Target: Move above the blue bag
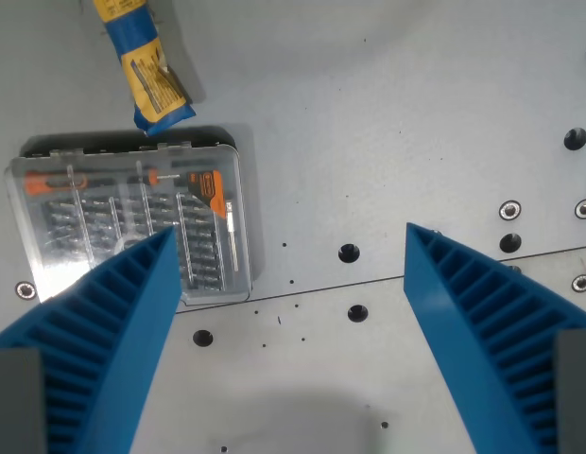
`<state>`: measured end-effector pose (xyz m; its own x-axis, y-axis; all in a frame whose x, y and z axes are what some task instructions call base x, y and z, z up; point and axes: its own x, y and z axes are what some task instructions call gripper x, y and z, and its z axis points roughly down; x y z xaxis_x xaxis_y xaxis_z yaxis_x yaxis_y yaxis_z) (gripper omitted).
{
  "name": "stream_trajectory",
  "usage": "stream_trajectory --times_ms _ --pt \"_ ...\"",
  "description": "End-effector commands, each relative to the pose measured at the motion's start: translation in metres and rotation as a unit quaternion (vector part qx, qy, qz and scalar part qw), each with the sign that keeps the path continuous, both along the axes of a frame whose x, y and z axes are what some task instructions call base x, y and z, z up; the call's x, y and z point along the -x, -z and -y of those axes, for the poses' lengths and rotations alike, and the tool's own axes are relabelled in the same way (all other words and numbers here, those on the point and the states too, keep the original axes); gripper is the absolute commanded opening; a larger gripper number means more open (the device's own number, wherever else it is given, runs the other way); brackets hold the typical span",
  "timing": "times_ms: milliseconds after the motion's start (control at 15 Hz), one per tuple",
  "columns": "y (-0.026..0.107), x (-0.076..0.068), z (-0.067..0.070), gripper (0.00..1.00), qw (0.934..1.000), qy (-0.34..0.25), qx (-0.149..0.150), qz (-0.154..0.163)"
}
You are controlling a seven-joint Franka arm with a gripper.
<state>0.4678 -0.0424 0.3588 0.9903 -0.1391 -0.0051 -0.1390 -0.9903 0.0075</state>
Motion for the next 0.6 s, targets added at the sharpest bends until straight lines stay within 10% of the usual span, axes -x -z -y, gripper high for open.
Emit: stream_trajectory --times_ms 67,600 --pt "-0.0021 0.0004 0.0000 1.00 1.0000 0.000 0.000 0.002" --pt "0.0011 -0.0010 -0.0014 1.00 1.0000 -0.006 0.001 0.003"
